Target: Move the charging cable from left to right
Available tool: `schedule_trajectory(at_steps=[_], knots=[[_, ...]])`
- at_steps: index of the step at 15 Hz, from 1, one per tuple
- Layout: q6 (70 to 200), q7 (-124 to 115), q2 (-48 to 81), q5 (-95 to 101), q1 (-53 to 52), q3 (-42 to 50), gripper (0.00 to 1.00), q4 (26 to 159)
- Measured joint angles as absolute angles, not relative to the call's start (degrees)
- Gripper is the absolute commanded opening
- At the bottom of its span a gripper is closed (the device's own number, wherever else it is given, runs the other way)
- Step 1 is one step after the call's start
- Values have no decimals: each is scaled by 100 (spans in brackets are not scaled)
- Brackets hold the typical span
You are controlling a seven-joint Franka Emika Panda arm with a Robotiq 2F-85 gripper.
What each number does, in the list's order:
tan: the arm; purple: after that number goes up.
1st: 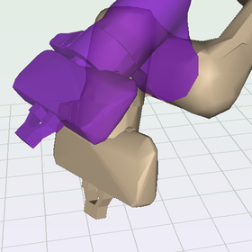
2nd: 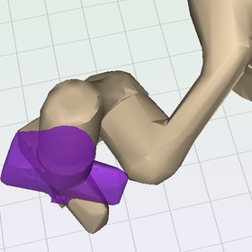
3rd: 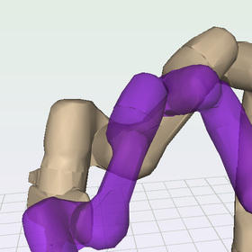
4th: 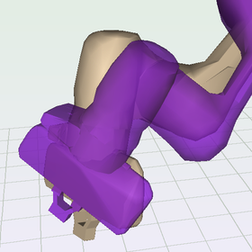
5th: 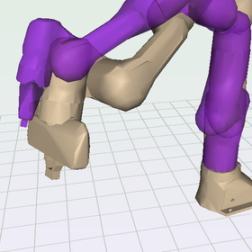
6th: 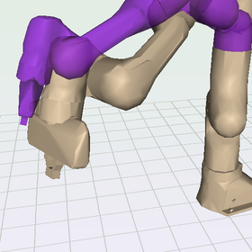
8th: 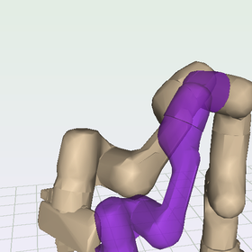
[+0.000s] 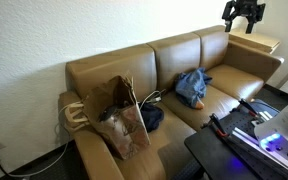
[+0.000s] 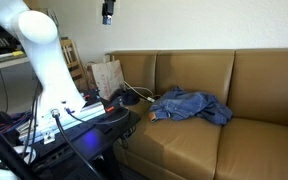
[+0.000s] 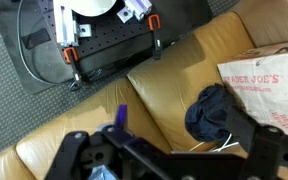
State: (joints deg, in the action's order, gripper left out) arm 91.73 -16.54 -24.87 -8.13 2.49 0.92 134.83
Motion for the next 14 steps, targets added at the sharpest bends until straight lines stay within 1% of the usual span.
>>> schedule_trajectory(at_steps=[2, 5, 11, 14], knots=[[9071, -1615, -1916, -824, 404, 370, 100, 13286], [8815, -1612, -1183, -1036, 408, 422, 100, 12926], [8655, -1666, -881, -847, 441, 438, 100, 12729], [8689, -1718, -213, -655, 358, 299, 100, 12784]])
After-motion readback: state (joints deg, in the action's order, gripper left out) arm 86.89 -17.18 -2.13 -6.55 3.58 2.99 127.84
